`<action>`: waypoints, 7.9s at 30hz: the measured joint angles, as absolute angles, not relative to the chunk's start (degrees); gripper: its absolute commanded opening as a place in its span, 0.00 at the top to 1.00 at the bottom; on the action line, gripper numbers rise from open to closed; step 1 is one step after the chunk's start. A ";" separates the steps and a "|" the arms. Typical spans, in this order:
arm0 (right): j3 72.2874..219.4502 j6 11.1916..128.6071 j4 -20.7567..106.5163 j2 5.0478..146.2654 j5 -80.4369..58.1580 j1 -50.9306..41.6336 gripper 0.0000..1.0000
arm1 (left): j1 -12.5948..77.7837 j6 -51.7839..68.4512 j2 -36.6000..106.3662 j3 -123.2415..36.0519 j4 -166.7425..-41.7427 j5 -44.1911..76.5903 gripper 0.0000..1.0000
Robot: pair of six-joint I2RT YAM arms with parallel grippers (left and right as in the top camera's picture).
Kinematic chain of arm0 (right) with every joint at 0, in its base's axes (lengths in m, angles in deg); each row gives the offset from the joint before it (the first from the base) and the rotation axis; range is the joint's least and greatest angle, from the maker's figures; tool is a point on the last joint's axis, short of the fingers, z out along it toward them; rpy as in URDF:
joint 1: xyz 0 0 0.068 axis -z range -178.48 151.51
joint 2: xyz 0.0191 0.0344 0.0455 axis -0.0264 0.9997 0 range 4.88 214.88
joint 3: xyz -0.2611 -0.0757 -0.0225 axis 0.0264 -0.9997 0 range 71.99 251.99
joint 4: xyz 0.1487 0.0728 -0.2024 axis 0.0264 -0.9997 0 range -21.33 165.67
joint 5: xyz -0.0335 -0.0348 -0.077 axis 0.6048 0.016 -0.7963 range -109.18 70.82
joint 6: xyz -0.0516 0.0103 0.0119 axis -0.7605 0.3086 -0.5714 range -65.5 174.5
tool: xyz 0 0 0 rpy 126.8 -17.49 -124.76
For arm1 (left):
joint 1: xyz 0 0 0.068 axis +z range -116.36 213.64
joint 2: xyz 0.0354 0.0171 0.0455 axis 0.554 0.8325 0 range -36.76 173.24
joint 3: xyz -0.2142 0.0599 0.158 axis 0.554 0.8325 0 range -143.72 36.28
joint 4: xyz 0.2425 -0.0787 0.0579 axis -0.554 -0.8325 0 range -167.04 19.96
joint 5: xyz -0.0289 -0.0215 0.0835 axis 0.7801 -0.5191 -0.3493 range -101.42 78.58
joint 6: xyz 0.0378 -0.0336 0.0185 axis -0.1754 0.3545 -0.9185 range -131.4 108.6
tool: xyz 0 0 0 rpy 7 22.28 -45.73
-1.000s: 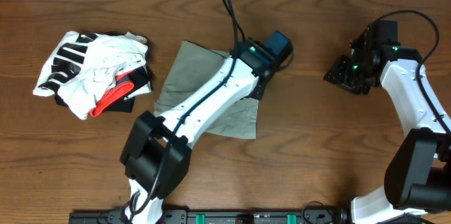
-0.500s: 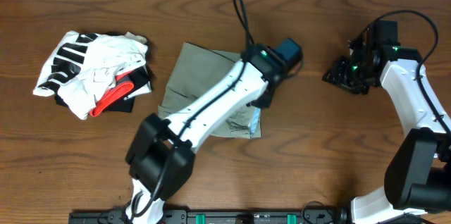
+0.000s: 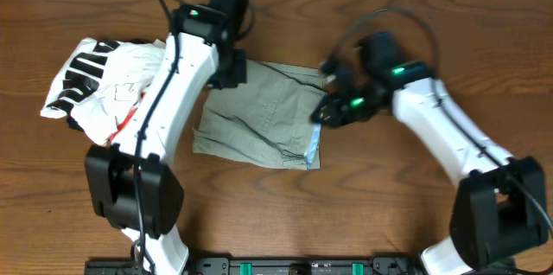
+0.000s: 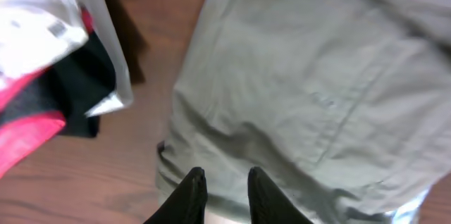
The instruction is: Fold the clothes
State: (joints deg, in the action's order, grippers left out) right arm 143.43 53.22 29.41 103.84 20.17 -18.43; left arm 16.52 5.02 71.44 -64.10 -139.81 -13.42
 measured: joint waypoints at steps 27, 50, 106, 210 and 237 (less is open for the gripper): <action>144.20 64.39 20.23 117.26 -7.17 -24.37 0.87 | 21.28 1.35 73.36 -33.85 -133.87 -5.99 0.87; 143.93 58.97 45.58 109.02 3.87 -27.39 0.80 | 24.58 5.07 58.72 -33.93 -127.92 -7.60 0.31; 145.44 63.84 38.93 118.81 -12.53 -16.70 0.85 | 23.91 3.69 80.16 -33.17 -94.40 30.54 0.76; 143.80 63.17 9.27 50.47 -7.26 -12.31 0.01 | 40.91 -20.22 4.05 -52.88 -159.68 3.57 0.02; 88.66 60.63 37.75 10.01 -9.73 5.22 0.01 | 40.91 -20.20 4.05 -52.77 -159.79 3.37 0.02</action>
